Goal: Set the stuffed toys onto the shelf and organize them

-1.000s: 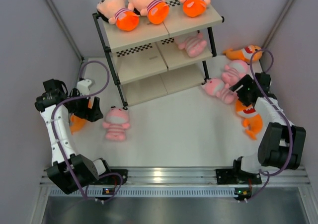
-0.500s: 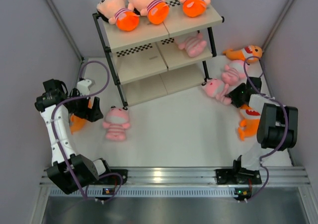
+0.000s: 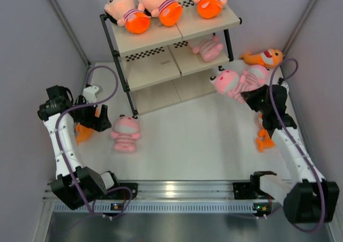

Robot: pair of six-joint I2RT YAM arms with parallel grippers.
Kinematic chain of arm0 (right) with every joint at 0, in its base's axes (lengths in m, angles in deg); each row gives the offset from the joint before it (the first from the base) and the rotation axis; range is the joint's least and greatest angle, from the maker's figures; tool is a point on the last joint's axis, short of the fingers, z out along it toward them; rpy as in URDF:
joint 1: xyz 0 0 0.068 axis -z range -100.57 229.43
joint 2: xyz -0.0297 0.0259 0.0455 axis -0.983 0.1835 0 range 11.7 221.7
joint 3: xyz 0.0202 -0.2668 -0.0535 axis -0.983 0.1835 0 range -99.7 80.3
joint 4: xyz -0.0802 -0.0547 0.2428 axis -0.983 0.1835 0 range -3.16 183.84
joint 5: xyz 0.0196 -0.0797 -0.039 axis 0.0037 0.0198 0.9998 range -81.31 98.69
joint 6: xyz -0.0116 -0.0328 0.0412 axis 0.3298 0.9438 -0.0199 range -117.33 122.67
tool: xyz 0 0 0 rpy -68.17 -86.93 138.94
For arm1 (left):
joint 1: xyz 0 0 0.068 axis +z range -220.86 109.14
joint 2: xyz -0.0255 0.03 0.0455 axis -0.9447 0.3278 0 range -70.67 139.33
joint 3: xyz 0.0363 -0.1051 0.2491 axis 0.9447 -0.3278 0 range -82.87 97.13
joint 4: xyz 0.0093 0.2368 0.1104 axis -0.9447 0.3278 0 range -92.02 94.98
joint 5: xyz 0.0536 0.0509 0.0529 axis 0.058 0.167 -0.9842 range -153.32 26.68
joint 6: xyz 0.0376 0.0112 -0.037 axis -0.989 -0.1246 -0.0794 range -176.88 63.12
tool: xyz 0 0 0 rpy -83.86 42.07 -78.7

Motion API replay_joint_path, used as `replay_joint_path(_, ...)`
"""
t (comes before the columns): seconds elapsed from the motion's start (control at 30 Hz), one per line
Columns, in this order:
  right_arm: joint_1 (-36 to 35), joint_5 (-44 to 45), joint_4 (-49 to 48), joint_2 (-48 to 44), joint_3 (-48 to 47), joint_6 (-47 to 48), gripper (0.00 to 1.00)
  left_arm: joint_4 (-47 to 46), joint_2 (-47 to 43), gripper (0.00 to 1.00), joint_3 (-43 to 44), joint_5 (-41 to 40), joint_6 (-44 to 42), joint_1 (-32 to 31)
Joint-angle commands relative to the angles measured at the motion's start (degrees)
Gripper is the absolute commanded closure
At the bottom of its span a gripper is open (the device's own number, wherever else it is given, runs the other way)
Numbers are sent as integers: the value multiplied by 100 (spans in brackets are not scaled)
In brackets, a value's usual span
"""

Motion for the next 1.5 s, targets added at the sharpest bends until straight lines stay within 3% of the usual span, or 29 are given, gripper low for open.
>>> replay_joint_path(0.0, -838, 762, 248, -976, -23, -524, 100, 49, -37, 8, 47, 158, -62, 6)
replay_joint_path(0.17, -2172, 1508, 117, -1181, -259, -1148, 100, 49, -81, 8, 29, 194, -71, 6)
replay_joint_path(0.33, -3456, 2266, -559, -93, -1146, -1464, 100, 40, -151, 8, 21, 194, -44, 6)
replay_joint_path(0.43, -3731, 2476, -1182, 645, -1621, -1745, 100, 49, -195, 8, 3, 168, -27, -2)
replay_joint_path(0.63, -3960, 2978, -1632, 1815, -2474, -2360, 100, 49, -204, 8, -6, 36, -27, 6)
replay_joint_path(0.77, -3960, 3276, -1344, 2561, -3115, -2861, 100, 49, -187, 8, 20, 53, -27, 6)
replay_joint_path(0.93, -3969, 3557, -1167, 3072, -3450, -3495, 100, 57, -187, 8, -6, 62, -36, 6)
replay_joint_path(1.2, -3987, 4059, -1044, 3529, -3890, -3663, 99, 57, -178, 8, -67, 9, -71, 6)
replay_joint_path(1.33, -3987, 4069, -991, 3697, -4048, -3715, 64, 40, -169, 8, -41, -8, -88, -2)
replay_joint_path(1.47, -3987, 3901, -886, 3706, -4022, -3733, 46, 49, -169, 8, -23, 0, -88, -3)
